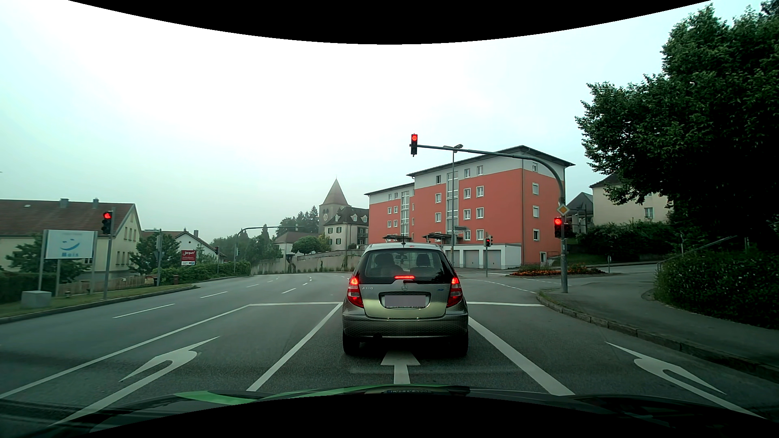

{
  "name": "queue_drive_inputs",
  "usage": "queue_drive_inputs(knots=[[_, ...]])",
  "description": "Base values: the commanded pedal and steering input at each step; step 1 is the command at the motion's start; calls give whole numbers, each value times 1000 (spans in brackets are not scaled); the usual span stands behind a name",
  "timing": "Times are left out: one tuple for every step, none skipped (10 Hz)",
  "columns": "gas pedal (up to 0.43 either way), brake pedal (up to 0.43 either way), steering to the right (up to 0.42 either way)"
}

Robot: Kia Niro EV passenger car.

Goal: Follow the waypoints while adhering to traffic rules and regulations

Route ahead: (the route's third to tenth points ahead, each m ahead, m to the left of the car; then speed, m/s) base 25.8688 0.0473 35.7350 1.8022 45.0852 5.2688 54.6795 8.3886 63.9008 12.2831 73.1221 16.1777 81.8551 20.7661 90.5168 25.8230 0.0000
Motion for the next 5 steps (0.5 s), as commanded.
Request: queue_drive_inputs(knots=[[0, 256, 5], [0, 256, 5], [0, 256, 5], [0, 256, 5], [0, 256, 5]])
